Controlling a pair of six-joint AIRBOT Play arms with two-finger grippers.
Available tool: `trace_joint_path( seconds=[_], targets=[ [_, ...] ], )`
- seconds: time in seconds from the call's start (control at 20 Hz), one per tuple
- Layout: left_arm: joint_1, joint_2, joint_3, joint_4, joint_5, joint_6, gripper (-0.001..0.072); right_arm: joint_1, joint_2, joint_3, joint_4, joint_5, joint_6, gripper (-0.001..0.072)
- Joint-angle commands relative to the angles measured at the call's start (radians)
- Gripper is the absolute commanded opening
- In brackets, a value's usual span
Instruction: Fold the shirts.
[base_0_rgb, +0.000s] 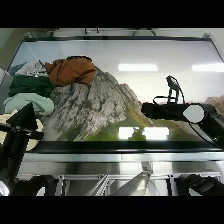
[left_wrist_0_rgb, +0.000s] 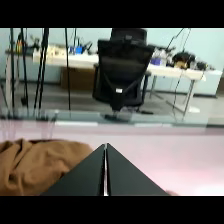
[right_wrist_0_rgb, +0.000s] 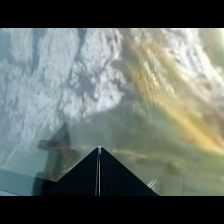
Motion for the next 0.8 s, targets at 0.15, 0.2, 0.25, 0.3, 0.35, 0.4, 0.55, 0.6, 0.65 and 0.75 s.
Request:
trace_joint_path(
  seconds=[0.15, 0.2, 0.25, 0.3, 0.35, 0.4, 0.55, 0.6, 0.65, 0.75],
  targets=[
    [0.326, -0.707, 0.433, -0.006, -0.263, 0.024, 0.0020, -0.055, -0.043, 0.071, 0.000, -0.017, -0.089, 0.0024],
    [0.398, -0.824, 0.538, -0.006, -0.369, 0.025, 0.0019, -0.073, -0.048, 0.078, 0.000, -0.016, -0.101, 0.0024],
    [0.462, -0.939, 0.647, -0.007, -0.483, 0.024, 0.0018, -0.089, -0.049, 0.079, 0.000, -0.016, -0.106, 0.0024],
    [0.508, -1.043, 0.749, -0.006, -0.588, 0.026, 0.0017, -0.100, -0.049, 0.079, 0.000, -0.015, -0.109, 0.0025],
    [0.540, -1.147, 0.851, -0.006, -0.689, 0.052, 0.0020, -0.111, -0.049, 0.079, -0.001, -0.016, -0.112, 0.0025],
    [0.558, -1.260, 0.959, -0.006, -0.783, 0.100, 0.0173, -0.118, -0.050, 0.079, -0.003, -0.018, -0.112, 0.0025],
    [0.566, -1.551, 1.227, -0.005, -0.913, 0.111, 0.0293, -0.125, -0.055, 0.079, -0.004, -0.018, -0.112, 0.0036],
    [0.566, -1.638, 1.305, -0.005, -0.940, 0.110, 0.0293, -0.125, -0.057, 0.079, -0.003, -0.016, -0.112, 0.0149],
    [0.566, -1.713, 1.371, -0.005, -0.956, 0.109, 0.0302, -0.125, -0.058, 0.079, -0.003, -0.016, -0.112, 0.0336],
    [0.565, -1.818, 1.462, -0.005, -0.942, 0.108, 0.0603, -0.125, -0.059, 0.079, -0.003, -0.016, -0.112, 0.0384]
  ],
)
